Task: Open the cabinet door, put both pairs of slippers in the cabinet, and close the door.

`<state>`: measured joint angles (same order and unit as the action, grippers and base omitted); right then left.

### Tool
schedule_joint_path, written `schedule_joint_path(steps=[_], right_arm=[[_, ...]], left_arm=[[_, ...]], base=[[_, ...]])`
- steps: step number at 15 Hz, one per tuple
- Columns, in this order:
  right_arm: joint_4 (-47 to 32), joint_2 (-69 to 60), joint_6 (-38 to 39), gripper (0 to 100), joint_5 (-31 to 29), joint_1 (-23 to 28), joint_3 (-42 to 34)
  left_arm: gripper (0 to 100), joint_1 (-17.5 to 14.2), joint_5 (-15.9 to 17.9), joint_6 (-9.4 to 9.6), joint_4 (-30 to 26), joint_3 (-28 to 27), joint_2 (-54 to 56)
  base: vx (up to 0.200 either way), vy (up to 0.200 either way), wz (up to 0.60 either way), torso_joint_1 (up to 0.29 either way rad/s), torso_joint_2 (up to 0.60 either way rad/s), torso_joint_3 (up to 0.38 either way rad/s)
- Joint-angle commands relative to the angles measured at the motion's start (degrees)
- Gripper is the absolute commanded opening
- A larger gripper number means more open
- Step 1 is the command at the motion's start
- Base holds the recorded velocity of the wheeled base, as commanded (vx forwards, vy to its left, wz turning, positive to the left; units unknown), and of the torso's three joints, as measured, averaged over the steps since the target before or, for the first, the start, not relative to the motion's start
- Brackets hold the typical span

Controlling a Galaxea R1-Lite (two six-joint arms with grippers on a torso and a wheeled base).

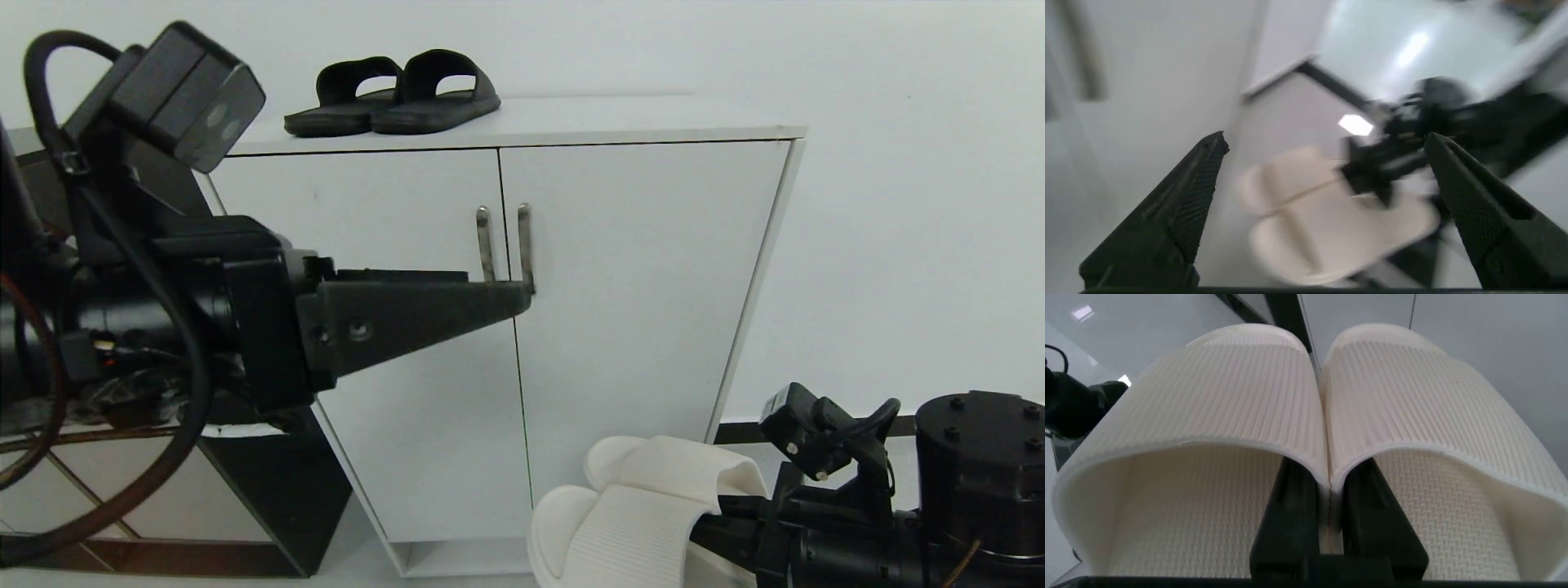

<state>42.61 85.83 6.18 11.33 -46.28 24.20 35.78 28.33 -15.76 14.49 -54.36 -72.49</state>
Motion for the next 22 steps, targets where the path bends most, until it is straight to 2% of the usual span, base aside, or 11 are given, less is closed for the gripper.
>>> schedule_joint_path(steps=[1,3,6,7,9,10,11,13,17,19,22], right_arm=[[0.02,0.21,0.06,0,0.01,-0.04,0.06],[0.02,0.3,-0.03,0,0.01,-0.04,-0.03],[0.02,0.12,-0.03,0,0.01,-0.04,-0.03],[0.02,0.04,-0.03,0,0.01,-0.04,-0.03],[0.02,0.21,-0.03,0,0.01,-0.04,-0.03],[0.02,0.3,-0.03,0,0.01,-0.04,-0.03],[0.02,0.3,-0.03,0,0.1,-0.04,0.06],[0.02,0.39,-0.12,0,0.1,-0.04,0.06],[0.02,0.47,-0.03,0,0.1,-0.04,0.06],[0.02,0.47,-0.03,0,0.1,-0.04,0.06],[0.02,0.47,-0.03,0,0.1,-0.04,-0.03]], left_arm=[[100,-1.06,5.24,-4.98,0.18,-4.44,-4.77],[100,-2.12,5.77,-4.89,0.27,-8.22,-10.66],[100,0.26,-4.25,-1.64,0.18,-12.0,-15.49],[100,1.75,-7.24,0.65,0.18,-12.97,-16.9],[100,-0.01,-6.71,1.35,0.1,-14.37,-18.48],[100,-1.94,-4.25,1.17,0.01,-14.72,-18.75],[100,-4.4,1.55,0.29,-0.08,-15.08,-18.66],[100,-6.95,5.07,0.03,0.01,-16.31,-20.24],[100,-8.18,4.45,0.29,0.1,-18.24,-22.52],[100,-8.18,1.38,0.38,0.1,-18.94,-23.14],[100,-9.15,-0.47,0.91,0.18,-19.82,-24.72]], base=[[0.0,0.0,0.0,0.0,0.0,0.0],[0.0,0.0,0.0,0.0,0.0,0.0],[0.0,0.0,0.0,0.0,0.0,0.0],[0.0,0.0,0.0,0.0,0.0,0.0],[0.0,0.0,0.0,0.0,0.0,0.0],[0.0,0.0,0.0,0.0,0.0,0.0],[0.0,0.0,0.0,0.0,0.0,0.0],[0.0,0.0,0.0,0.0,0.0,0.0],[0.0,0.0,0.0,0.0,0.0,0.0],[0.0,0.0,0.0,0.0,0.0,0.0],[0.0,0.0,0.0,0.0,0.0,0.0]])
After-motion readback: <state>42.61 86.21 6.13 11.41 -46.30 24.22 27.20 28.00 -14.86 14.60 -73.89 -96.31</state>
